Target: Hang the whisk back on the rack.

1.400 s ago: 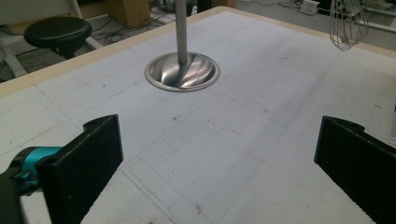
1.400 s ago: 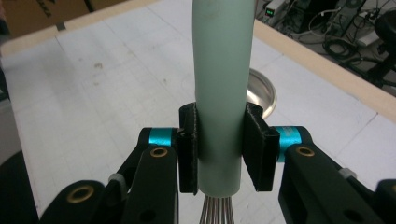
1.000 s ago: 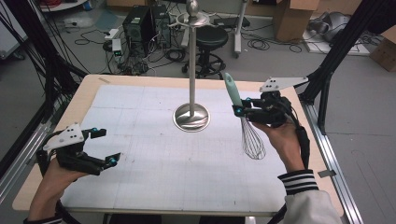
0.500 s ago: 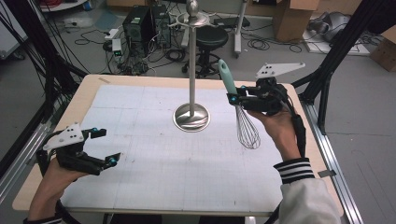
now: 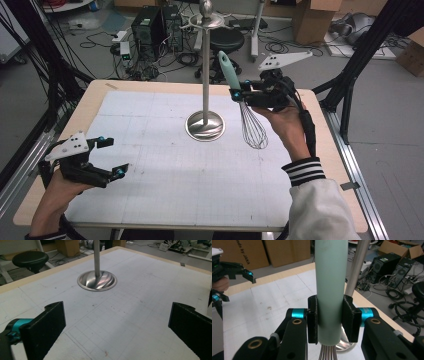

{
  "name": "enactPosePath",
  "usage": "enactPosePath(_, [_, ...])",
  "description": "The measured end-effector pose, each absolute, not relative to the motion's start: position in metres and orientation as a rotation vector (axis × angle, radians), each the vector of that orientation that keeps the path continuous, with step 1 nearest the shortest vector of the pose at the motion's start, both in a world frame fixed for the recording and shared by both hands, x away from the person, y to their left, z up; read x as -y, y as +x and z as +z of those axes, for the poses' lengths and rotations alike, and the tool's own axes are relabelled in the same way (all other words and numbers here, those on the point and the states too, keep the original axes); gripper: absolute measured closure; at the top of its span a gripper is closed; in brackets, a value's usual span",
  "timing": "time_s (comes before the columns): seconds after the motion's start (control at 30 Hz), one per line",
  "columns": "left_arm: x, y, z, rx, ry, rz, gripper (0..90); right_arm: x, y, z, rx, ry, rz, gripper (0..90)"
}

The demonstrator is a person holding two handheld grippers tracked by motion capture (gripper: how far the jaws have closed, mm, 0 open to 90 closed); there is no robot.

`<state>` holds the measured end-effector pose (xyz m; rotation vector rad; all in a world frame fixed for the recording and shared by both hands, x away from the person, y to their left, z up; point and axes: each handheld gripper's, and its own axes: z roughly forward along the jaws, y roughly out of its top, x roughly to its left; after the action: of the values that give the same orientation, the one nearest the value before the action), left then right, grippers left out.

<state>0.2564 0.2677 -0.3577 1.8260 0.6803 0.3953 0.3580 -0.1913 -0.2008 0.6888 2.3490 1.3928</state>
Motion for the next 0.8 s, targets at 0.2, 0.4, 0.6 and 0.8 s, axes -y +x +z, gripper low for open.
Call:
enactPosePath(0.2, [-0.267, 0.257, -0.358, -0.677, 1.831, 0.393, 1.7, 0.186, 0.362, -0.193, -2.352, 0.655, 1.422, 69.4])
enactPosePath(0.4, [-0.267, 0.257, -0.358, -0.677, 1.829, 0.393, 1.7, 0.182, 0.366, -0.187, -2.35, 0.628, 1.457, 69.4])
enactPosePath(0.6, [-0.268, 0.256, -0.358, -0.676, 1.828, 0.393, 1.7, 0.173, 0.372, -0.182, -2.332, 0.614, 1.475, 69.3])
enactPosePath(0.8, [-0.268, 0.256, -0.358, -0.677, 1.827, 0.392, 1.7, 0.164, 0.379, -0.18, -2.32, 0.614, 1.462, 69.3])
